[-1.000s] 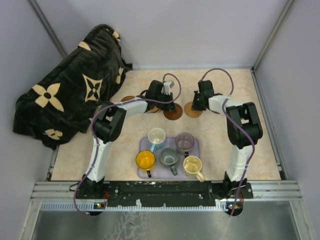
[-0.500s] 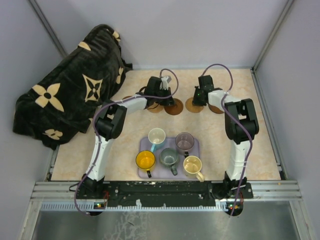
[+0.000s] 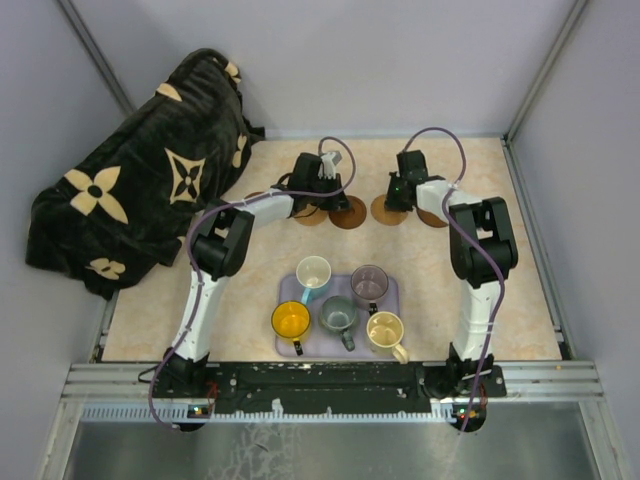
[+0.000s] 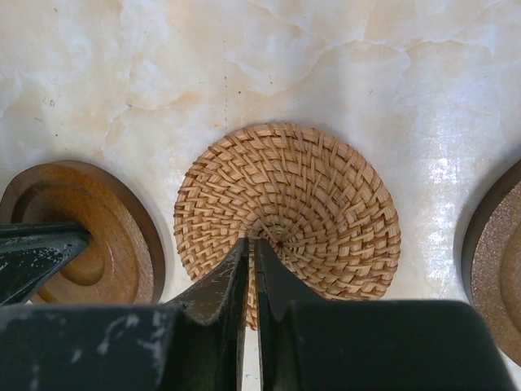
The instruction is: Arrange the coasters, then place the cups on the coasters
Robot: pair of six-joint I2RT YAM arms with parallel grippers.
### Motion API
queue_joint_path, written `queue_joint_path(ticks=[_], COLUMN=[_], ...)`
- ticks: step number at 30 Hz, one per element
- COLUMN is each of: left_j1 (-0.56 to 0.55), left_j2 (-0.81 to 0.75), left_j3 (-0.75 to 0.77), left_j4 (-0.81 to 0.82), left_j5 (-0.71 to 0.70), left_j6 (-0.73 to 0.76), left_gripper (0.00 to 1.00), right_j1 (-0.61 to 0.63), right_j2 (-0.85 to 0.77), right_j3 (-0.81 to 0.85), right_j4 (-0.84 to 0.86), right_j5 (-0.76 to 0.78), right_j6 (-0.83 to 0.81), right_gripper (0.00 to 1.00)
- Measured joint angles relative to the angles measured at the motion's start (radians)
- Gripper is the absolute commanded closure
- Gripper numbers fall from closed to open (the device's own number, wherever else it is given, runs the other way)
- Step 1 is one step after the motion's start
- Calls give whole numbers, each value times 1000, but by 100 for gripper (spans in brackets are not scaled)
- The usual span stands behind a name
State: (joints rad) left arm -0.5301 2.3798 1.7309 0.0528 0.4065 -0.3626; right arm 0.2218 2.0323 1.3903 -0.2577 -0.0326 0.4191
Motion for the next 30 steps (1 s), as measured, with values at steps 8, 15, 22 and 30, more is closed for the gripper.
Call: queue_joint_path(ticks=[8,15,22,30], left_j1=[0,0,5,11], left_j2=[7,17,29,29], left_j3=[0,12,29,26], left_j4=[16,18,18,42], left_j5=[32,43,63,93], left_j6=[-13,-19,-27,-41], left_gripper=[94,94,94,93], right_j1=[0,0,-2,-3], right_j2=[0,0,0,-6], right_j3=[5,14,18,18], right_j4=[-2,-16,-25,-29], right_j5=[-2,9,10,6], right_j6=[-13,-32,-52,-81], right_gripper=[80,79,75,70])
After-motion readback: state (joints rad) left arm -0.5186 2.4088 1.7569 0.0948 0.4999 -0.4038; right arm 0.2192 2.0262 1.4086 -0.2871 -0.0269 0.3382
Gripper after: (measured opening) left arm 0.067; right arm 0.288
